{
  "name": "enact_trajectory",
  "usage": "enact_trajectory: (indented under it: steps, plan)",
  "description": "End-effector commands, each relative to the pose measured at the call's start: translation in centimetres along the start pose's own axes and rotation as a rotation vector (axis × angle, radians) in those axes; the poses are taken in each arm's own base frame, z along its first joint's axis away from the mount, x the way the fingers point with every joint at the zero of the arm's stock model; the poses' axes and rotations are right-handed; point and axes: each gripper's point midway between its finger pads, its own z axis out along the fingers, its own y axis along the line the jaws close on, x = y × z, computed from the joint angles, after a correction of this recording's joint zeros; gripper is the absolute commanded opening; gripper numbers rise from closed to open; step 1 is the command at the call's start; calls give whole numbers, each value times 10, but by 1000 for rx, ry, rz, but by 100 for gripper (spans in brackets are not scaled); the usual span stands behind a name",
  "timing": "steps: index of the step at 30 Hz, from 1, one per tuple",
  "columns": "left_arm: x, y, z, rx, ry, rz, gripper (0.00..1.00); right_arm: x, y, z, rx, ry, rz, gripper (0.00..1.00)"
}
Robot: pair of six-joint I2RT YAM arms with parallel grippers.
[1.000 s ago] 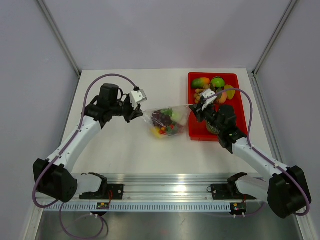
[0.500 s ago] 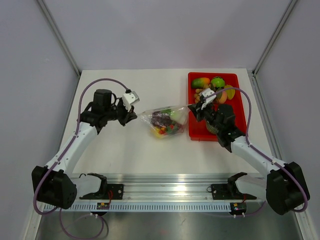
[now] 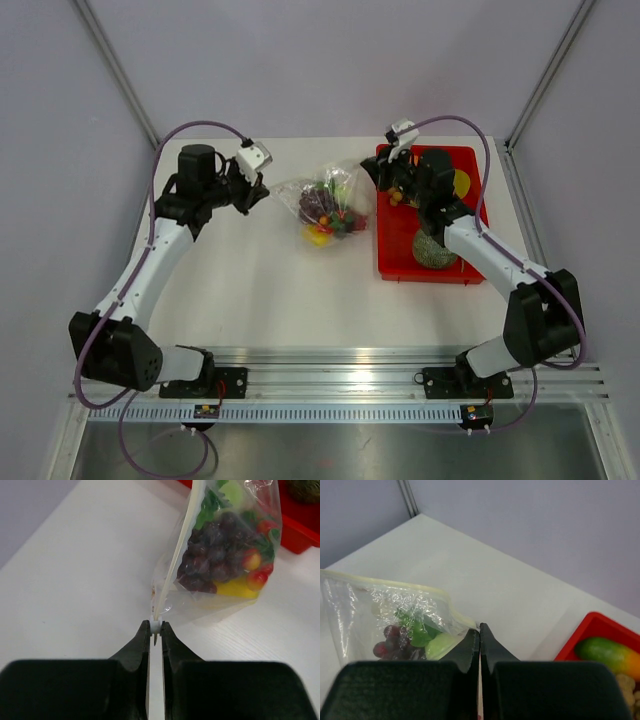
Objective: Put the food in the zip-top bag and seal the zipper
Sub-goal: Pick up the zipper food storage bag at the center of the board, then place the zipper food storage bag at the center of the board.
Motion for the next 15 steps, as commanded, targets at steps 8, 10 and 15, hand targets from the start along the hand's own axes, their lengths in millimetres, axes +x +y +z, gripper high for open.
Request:
enact_trajectory:
  steps: [8, 10, 15]
  plan:
    - [-89, 86, -27, -214, -223, 57, 11, -65, 22, 40, -196, -165, -27, 5]
    - [-70, 82, -26, -222, -211, 19, 63, -24, 41, 34, -267, -87, -7, 41]
    - [-72, 70, -44, -279, -296, -49, 99, 24, 53, 13, -189, 11, 9, 65]
